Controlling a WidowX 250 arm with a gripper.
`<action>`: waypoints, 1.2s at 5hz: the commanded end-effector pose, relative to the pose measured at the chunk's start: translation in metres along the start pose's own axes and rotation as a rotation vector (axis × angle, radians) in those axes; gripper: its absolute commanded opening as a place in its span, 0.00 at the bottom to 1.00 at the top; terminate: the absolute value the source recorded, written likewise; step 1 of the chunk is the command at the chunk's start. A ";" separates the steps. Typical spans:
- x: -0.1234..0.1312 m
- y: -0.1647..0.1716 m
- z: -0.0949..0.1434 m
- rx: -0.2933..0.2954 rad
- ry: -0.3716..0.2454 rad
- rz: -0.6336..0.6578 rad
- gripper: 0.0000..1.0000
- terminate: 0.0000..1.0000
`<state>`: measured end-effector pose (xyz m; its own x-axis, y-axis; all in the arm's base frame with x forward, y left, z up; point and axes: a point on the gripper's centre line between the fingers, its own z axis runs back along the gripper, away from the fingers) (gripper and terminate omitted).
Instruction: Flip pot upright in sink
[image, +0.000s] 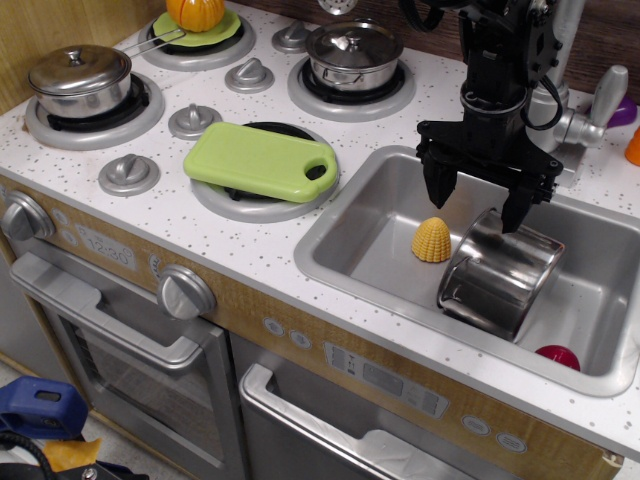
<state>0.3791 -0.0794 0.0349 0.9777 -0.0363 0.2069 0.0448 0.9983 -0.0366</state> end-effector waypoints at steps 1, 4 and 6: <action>0.000 0.000 0.000 0.000 0.000 0.000 1.00 0.00; 0.021 -0.007 0.001 -0.291 -0.065 0.175 1.00 0.00; 0.011 -0.008 -0.013 -0.448 -0.076 0.287 1.00 0.00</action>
<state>0.3838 -0.0925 0.0100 0.9509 0.2865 0.1169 -0.1839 0.8271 -0.5311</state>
